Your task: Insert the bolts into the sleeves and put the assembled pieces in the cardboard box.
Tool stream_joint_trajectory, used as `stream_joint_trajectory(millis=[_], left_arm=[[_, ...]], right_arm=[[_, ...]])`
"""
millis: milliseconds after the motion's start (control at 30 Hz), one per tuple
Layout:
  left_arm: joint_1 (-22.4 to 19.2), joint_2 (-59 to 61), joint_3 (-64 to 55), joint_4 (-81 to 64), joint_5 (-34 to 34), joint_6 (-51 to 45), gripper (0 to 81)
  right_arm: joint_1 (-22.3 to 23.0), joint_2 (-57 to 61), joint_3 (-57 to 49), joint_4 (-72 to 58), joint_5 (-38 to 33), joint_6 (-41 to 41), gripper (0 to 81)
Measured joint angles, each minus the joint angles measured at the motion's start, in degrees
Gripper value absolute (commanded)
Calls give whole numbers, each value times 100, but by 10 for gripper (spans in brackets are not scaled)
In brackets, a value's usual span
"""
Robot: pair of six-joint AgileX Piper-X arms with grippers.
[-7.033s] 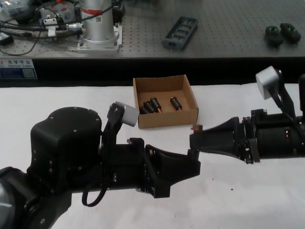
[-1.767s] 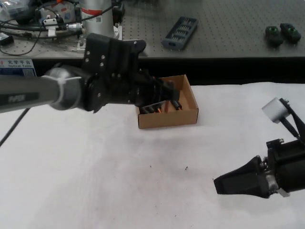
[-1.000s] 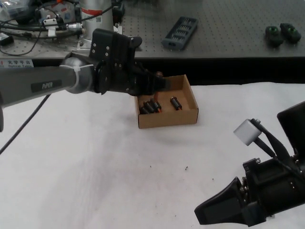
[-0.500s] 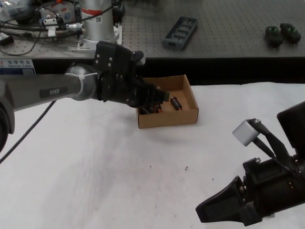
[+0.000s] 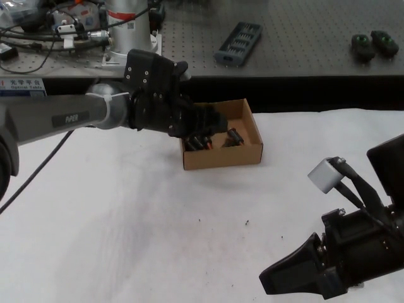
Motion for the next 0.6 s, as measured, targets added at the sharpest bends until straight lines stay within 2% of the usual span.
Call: stream_joint_trajectory(millis=[200, 400, 467, 567, 600], left_arm=[[0, -568, 0, 206, 160, -21, 282], [0, -1441, 43, 1085, -207, 839, 175], [0, -1983, 242, 1250, -359, 1015, 161], [0, -2965, 1162, 1138, -479, 1112, 139], [0, -2965, 1208, 1138, -504, 1137, 131]], right_arm=[[0, 0, 0, -114, 19, 0, 43], [-199, -186, 0, -996, 539, 0, 43], [-279, -266, 0, -1276, 750, 0, 43], [-538, -642, 0, -2148, 1068, 0, 43], [-589, -729, 0, -2303, 1143, 0, 43]])
